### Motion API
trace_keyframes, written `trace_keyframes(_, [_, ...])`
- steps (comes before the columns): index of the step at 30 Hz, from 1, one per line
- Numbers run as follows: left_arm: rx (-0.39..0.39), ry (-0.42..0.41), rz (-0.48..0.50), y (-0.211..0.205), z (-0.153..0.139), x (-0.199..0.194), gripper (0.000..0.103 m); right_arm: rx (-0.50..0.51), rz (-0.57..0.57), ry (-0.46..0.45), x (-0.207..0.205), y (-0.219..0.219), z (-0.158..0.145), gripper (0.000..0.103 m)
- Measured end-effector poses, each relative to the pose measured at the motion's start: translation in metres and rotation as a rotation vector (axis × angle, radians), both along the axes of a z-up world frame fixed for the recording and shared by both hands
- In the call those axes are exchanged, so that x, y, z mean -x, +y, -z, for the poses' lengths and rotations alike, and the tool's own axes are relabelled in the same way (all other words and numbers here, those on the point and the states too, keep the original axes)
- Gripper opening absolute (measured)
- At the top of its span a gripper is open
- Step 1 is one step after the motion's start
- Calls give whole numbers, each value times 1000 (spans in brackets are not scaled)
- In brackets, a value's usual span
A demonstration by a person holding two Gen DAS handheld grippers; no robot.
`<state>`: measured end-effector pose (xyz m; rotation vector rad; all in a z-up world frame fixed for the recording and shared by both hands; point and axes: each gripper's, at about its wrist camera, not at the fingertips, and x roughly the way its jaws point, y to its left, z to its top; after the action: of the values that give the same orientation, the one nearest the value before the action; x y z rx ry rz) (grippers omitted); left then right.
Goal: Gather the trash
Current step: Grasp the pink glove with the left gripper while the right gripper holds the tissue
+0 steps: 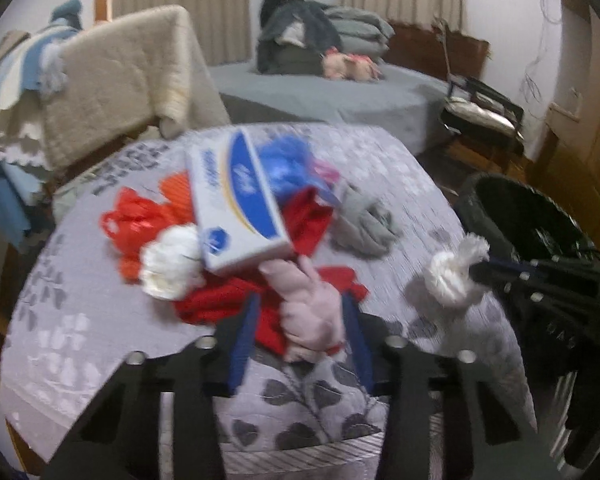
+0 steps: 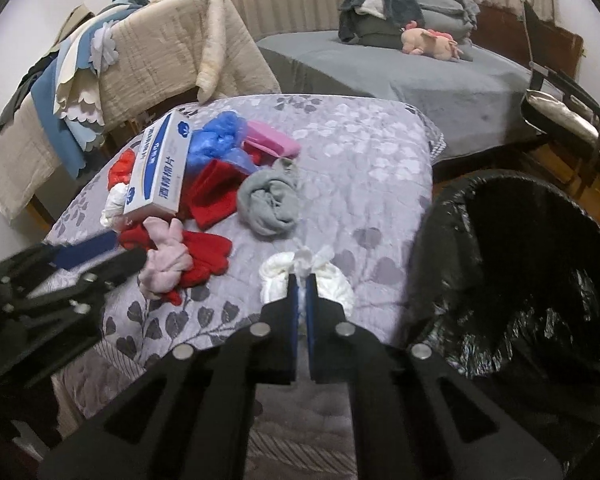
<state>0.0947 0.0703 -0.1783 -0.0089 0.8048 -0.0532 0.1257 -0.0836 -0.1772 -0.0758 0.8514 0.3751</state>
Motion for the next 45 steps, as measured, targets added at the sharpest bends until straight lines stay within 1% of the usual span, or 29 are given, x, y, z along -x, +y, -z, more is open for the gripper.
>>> trace_keyframes(1, [-6, 14, 7, -4, 5, -2, 31, 1, 1, 0, 1, -1, 0, 3])
trace_keyframes(5, [-28, 36, 23, -12, 16, -6, 30, 0, 7, 5, 1, -3, 1, 3])
trace_keyframes(8, [-43, 33, 22, -13, 17, -7, 30, 3, 5, 4, 2, -3, 1, 3])
trace_keyframes(14, [-60, 15, 16, -14, 12, -2, 24, 2, 2, 1, 3, -2, -2, 3])
trace_keyframes(17, [-55, -9, 19, -12, 4, 1, 17, -2, 0, -14, 6, -2, -10, 3])
trace_keyframes(18, [-48, -18, 30, -12, 0, 3, 2, -3, 0, -19, 7, -1, -12, 3])
trace_keyframes(19, [-34, -21, 32, -11, -2, 4, 0, -5, 0, -25, 8, -1, -15, 3])
trace_keyframes(21, [-13, -27, 31, -9, -8, 6, 0, -13, 2, -34, 10, -3, -20, 3])
trace_keyframes(23, [-20, -32, 37, -11, -10, 8, 0, -16, 2, -39, 10, -5, -24, 3])
trace_keyframes(26, [-37, 1, 21, -12, -3, 6, 1, -13, 7, -34, 10, -7, -22, 3])
trace_keyframes(27, [-41, 11, 15, -12, 0, 5, 3, -12, 10, -29, 10, -7, -20, 3])
trace_keyframes(28, [-47, 27, 4, -12, 4, 4, 18, -12, 11, -26, 10, -8, -19, 3])
trace_keyframes(29, [-53, 37, -3, -12, 7, 3, 28, -11, 13, -20, 10, -8, -17, 3])
trace_keyframes(30, [-57, 39, -7, -13, 9, 2, 43, -9, 14, -16, 10, -7, -15, 3])
trace_keyframes(31, [-62, 36, -9, -13, 10, 1, 49, -6, 15, -11, 9, -7, -13, 3])
trace_keyframes(33, [-71, 38, -2, -17, 14, -2, 55, -3, 19, -2, 7, -7, -8, 3])
trace_keyframes(35, [-66, 56, 2, -18, 19, -7, 55, -3, 23, 8, 5, -7, -5, 3])
trace_keyframes(36, [-54, 64, 7, -17, 21, -8, 51, -2, 25, 13, 4, -8, -3, 3])
trace_keyframes(37, [-42, 73, 12, -16, 25, -10, 36, 0, 25, 15, 4, -8, -3, 3])
trace_keyframes(38, [-37, 77, 13, -16, 26, -11, 37, 1, 25, 19, 3, -8, -2, 3])
trace_keyframes(40, [-6, 59, 9, -11, 21, -7, 36, 1, 26, 20, 2, -9, -2, 3])
trace_keyframes(41, [-3, 50, 8, -10, 18, -6, 35, 1, 26, 19, 2, -9, -2, 3])
trace_keyframes(45, [5, -10, 9, -6, -7, 7, 35, -5, 23, 5, 2, -11, -10, 3])
